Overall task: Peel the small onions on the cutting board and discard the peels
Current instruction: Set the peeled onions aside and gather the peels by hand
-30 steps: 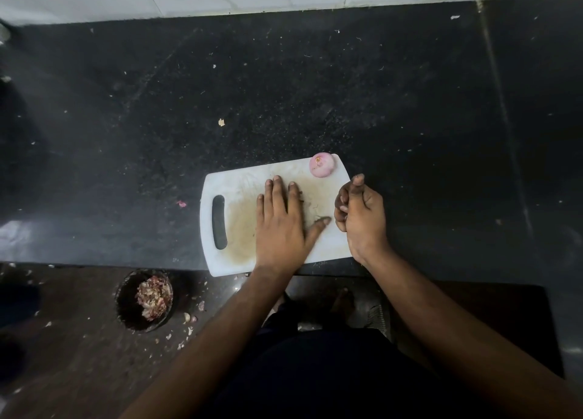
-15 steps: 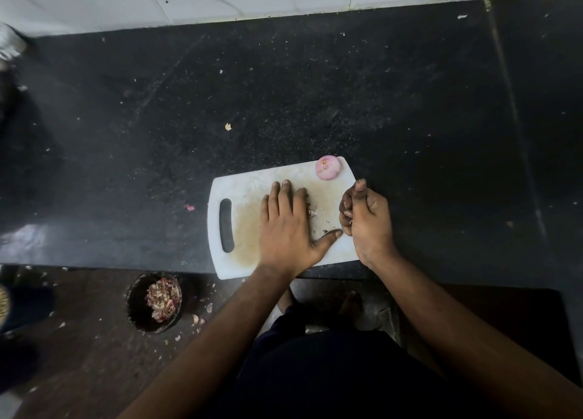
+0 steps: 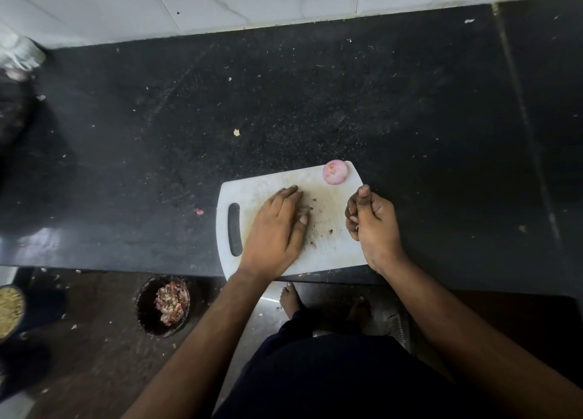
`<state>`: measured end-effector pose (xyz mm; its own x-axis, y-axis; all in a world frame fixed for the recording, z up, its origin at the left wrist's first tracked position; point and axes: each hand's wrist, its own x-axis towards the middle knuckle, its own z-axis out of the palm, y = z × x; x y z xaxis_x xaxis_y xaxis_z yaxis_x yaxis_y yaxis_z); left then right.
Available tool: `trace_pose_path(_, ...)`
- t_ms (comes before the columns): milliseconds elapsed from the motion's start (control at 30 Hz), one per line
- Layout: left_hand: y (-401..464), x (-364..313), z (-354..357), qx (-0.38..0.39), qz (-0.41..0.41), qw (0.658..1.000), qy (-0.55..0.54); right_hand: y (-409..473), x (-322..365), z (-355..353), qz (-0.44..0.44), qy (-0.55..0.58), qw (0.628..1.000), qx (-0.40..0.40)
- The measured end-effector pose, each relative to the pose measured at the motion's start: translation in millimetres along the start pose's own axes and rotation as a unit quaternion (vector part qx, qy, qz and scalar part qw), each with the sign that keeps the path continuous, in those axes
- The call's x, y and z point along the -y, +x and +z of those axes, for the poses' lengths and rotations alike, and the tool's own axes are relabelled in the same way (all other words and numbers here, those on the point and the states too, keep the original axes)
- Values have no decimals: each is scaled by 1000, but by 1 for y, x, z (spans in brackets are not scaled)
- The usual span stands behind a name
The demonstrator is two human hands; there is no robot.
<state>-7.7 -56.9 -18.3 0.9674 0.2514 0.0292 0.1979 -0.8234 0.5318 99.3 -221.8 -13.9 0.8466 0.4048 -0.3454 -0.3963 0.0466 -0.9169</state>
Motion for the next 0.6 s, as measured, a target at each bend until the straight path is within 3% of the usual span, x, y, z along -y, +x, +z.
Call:
trace_pose_path(133, -5, 4, 3, 125, 17, 987, 96, -1, 0, 0, -9, -2, 1000, 5)
trace_pose_path(367, 29, 20, 6, 29, 32, 989, 140, 1, -3, 1, -26, -24, 999, 15)
trace_pose_path(533, 66, 2, 5, 104, 54, 984, 136, 1, -5, 2, -38, -39, 998, 12)
trace_pose_path(600, 66, 0, 5, 93, 41, 991, 87, 1, -6, 1, -39, -39, 998, 12)
